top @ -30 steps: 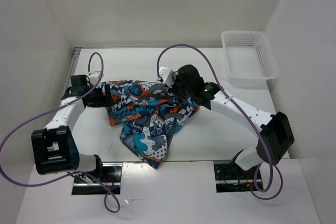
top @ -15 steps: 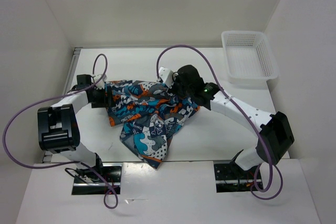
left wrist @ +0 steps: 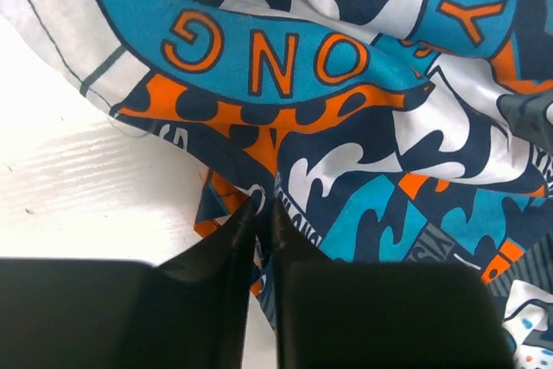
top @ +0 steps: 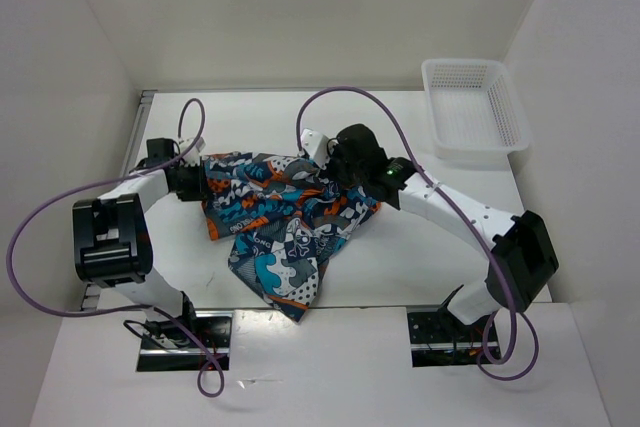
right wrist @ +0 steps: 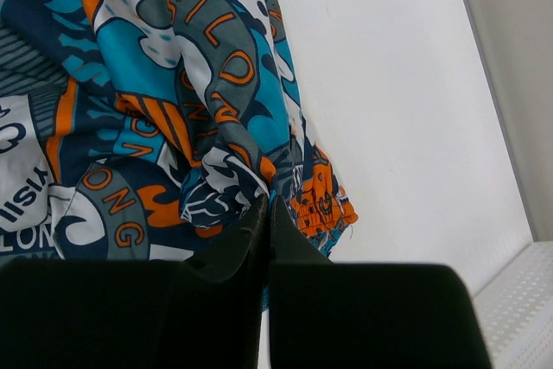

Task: Fold and stack the shorts
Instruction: Flatten the shorts out, then fold the shorts

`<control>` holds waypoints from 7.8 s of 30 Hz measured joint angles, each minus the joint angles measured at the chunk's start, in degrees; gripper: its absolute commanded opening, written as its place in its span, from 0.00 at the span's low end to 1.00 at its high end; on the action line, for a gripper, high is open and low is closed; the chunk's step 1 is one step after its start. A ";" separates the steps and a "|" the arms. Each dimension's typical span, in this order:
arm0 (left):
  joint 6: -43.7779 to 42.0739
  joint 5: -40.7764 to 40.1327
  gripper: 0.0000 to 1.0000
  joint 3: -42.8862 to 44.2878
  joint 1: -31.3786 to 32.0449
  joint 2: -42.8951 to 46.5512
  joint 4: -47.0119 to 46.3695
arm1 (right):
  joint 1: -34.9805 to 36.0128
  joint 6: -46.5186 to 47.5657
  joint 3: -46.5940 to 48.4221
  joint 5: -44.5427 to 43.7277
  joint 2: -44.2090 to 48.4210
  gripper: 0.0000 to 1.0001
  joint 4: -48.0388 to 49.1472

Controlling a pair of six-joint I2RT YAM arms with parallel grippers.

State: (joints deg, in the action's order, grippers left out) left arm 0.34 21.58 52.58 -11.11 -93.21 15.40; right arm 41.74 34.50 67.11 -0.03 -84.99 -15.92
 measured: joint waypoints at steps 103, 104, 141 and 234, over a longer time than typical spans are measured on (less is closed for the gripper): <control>-0.11 -2.34 0.75 4.22 -6.73 3.04 24.94 | -22.97 -35.89 -12.28 22.32 -7.43 0.60 -2.64; -0.11 -2.38 0.75 4.22 -6.97 3.04 24.94 | -22.97 -36.70 -12.83 22.80 -7.69 0.60 -2.45; 0.07 3.56 0.00 39.15 -7.82 -1.81 29.00 | -29.00 -32.85 32.35 25.11 -20.06 0.00 -4.17; -0.11 -17.68 0.00 41.05 -0.42 45.42 17.18 | -22.53 -16.02 46.86 26.97 9.11 0.00 -18.25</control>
State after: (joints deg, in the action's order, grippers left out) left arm 0.23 3.90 93.62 -11.53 -47.79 32.58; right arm 19.20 18.48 113.97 26.94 -75.88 -34.17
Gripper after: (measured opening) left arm 0.009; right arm 0.022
